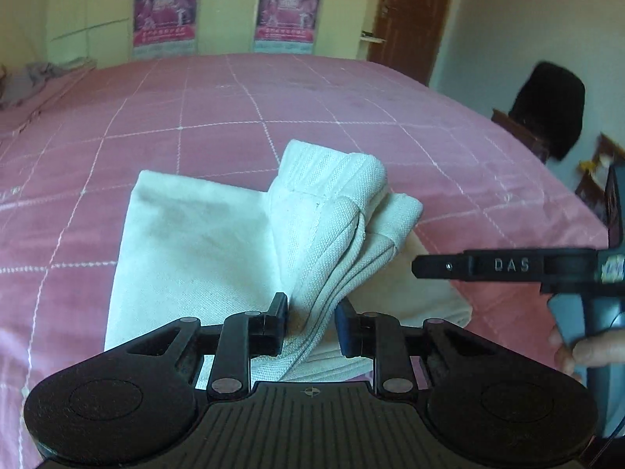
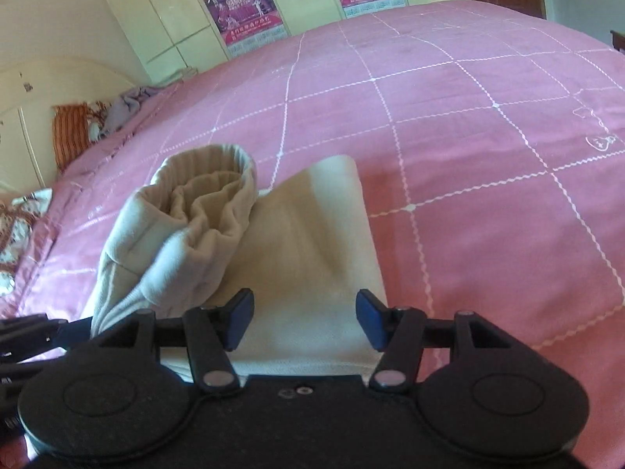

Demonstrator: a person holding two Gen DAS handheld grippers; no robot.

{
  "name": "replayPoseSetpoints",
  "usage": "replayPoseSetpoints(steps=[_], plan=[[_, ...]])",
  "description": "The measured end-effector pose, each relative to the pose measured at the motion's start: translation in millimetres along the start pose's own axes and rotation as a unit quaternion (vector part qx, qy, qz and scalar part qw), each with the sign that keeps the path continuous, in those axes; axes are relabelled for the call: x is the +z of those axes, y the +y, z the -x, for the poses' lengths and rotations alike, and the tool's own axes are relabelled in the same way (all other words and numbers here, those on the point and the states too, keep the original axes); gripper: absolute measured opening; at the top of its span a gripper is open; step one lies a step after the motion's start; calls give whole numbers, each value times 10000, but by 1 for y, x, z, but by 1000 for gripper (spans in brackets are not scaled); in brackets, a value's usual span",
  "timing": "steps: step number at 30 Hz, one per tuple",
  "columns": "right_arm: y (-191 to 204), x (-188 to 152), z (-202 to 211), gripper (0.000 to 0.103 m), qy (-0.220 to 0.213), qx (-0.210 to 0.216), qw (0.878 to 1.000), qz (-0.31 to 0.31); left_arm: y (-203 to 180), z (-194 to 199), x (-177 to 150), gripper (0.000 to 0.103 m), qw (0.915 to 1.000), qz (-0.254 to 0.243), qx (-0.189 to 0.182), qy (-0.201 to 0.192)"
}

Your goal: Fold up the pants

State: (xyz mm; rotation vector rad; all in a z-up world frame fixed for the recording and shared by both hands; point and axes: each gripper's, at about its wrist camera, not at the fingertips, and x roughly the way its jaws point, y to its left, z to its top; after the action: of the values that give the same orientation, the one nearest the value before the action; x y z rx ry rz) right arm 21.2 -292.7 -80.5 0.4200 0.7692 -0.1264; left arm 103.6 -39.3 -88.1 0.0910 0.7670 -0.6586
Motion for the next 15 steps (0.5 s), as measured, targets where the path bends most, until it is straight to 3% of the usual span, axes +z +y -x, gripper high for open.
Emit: replayPoseSetpoints(steps=[6,9,12,15], plan=[[-22,-3,11,58,50,57,9995,-317,-1,32,-2,25,9995,76,-229,-192],[-30,-6,16,59,69,241,9974,-681,21,15,0,25,9959,907,-76,13],[-26,-8,19,59,97,526,9948,-870,44,-12,-7,25,9869,1585,145,257],[-15,-9,13,61,243,760,9923,-945,44,-40,-28,25,9824,1699,25,774]])
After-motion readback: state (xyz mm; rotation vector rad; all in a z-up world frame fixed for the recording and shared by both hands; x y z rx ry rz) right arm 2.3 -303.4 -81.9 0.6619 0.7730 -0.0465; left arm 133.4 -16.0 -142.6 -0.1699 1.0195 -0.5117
